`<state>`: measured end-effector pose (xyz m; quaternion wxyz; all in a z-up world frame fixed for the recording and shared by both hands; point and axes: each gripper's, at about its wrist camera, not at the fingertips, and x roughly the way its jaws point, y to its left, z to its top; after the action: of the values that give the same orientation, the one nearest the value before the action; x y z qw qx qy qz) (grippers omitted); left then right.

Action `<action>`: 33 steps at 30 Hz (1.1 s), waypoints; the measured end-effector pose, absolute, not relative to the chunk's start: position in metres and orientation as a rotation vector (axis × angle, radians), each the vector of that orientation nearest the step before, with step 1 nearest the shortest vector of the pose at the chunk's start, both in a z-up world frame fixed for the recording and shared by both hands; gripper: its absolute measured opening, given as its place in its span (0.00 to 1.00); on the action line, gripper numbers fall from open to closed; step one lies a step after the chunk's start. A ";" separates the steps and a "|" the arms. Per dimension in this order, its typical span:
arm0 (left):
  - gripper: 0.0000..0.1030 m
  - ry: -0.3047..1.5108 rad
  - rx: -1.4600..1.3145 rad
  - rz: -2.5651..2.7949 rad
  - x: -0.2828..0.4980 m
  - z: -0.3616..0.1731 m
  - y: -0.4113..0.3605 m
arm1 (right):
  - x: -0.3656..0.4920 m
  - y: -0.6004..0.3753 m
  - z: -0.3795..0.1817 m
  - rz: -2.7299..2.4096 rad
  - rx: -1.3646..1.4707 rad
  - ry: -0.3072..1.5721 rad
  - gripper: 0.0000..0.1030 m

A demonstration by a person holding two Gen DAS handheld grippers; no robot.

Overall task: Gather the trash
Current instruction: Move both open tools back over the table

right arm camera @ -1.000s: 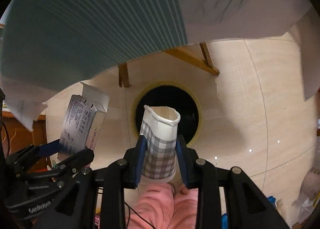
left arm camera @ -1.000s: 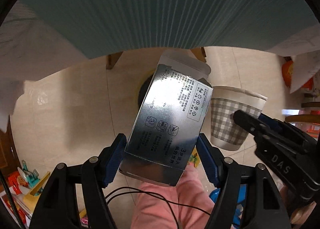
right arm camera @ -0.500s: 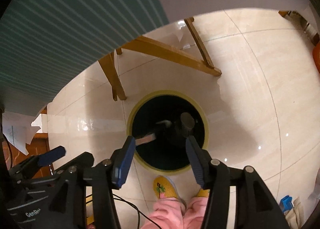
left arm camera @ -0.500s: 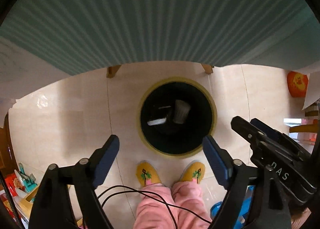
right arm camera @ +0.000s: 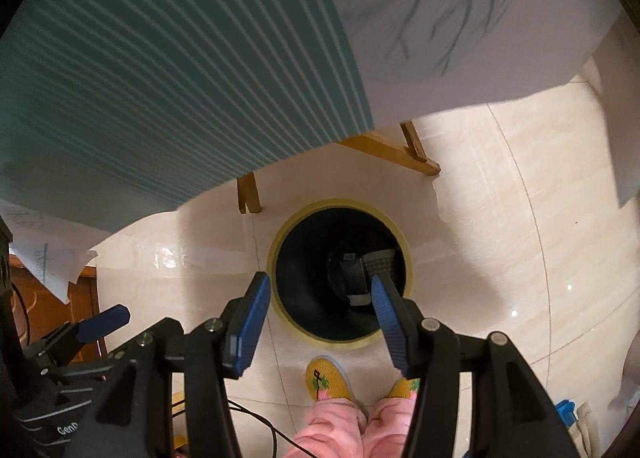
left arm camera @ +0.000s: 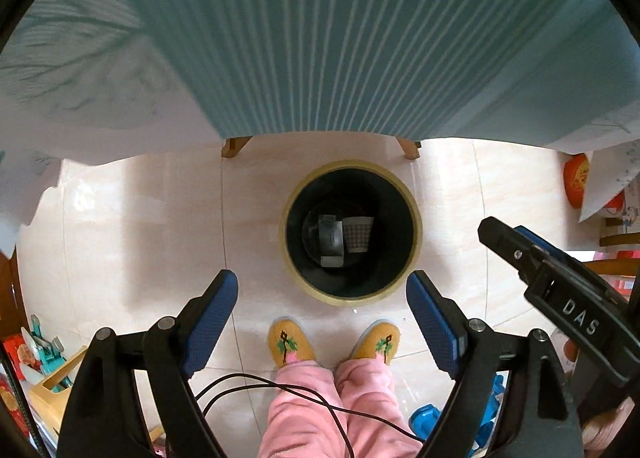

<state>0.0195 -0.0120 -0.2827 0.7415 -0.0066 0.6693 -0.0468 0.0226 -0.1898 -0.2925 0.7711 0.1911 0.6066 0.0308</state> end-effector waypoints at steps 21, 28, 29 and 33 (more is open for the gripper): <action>0.82 1.295 -0.043 -0.274 0.007 -0.063 0.011 | -0.022 -0.182 -0.095 0.111 0.369 1.154 0.51; 0.82 1.156 0.006 -0.308 0.018 -0.001 0.009 | -0.029 -0.184 -0.037 0.074 0.338 1.038 0.51; 0.82 1.132 0.010 -0.311 0.020 0.004 0.011 | -0.028 -0.186 -0.029 0.062 0.335 1.015 0.51; 0.82 1.059 0.040 -0.335 0.030 0.027 0.012 | -0.024 -0.194 -0.006 0.021 0.326 0.957 0.51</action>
<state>0.0298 0.0124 0.0273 0.8494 0.0192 0.5028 -0.1590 -0.0235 -0.1942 -0.0061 0.8749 0.1563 0.4583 0.0099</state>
